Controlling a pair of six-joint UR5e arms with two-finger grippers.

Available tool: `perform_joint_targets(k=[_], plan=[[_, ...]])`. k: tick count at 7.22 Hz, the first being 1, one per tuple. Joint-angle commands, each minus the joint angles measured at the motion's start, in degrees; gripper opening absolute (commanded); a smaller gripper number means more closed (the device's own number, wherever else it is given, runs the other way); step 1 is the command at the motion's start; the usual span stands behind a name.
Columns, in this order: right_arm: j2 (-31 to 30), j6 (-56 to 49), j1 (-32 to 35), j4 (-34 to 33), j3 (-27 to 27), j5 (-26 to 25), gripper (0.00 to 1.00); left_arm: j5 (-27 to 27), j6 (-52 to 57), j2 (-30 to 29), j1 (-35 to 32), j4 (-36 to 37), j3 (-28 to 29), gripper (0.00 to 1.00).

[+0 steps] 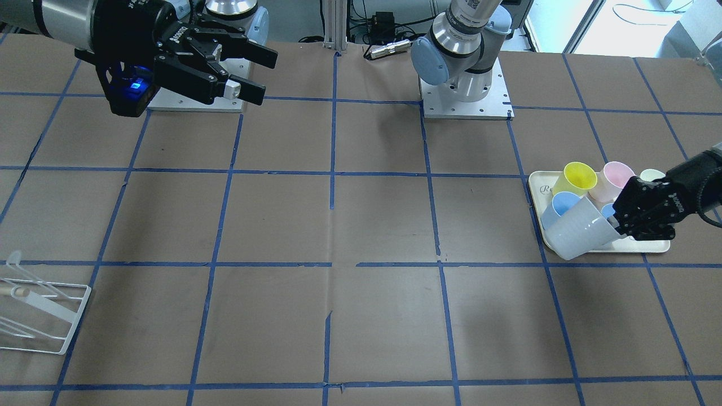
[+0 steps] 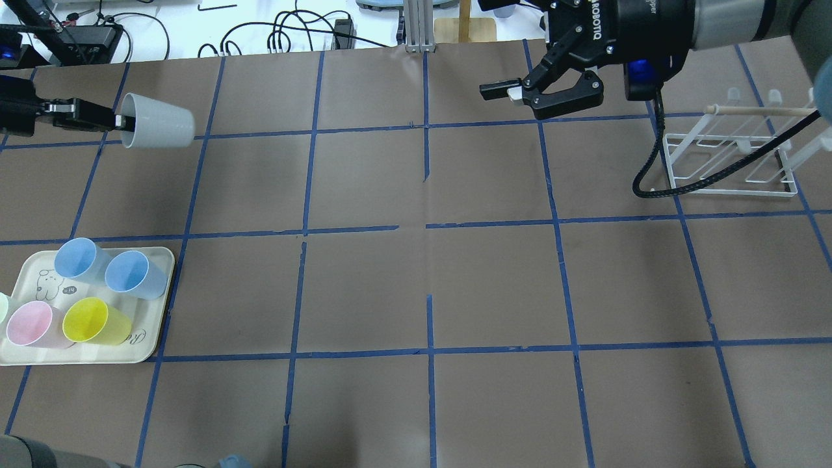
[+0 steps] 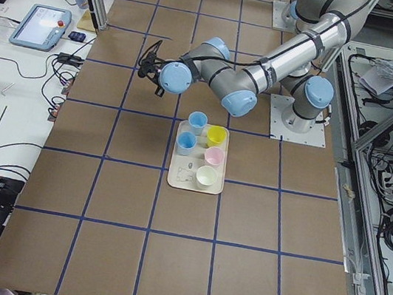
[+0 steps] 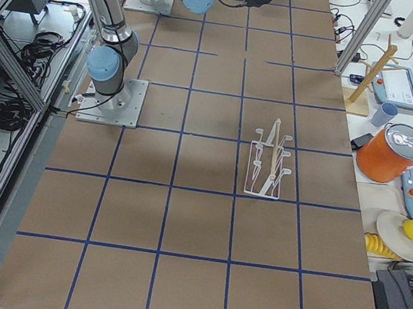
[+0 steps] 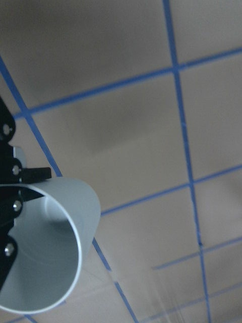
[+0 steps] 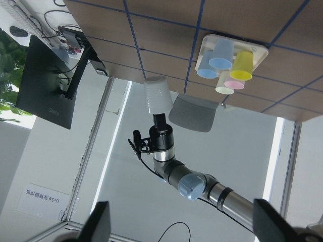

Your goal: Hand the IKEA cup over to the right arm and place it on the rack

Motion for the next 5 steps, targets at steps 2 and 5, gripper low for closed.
perform_joint_targets(k=[2,5], plan=[[0.6,4.3,5.0,-0.5,1.4,1.5,1.00,-21.0,0.2,3.0,-3.9,-8.6,-3.4,0.00],[4.8,6.5,5.3,-1.3,0.2,6.8,1.00,-31.2,-5.9,9.0,-14.6,-8.7,-10.0,0.00]])
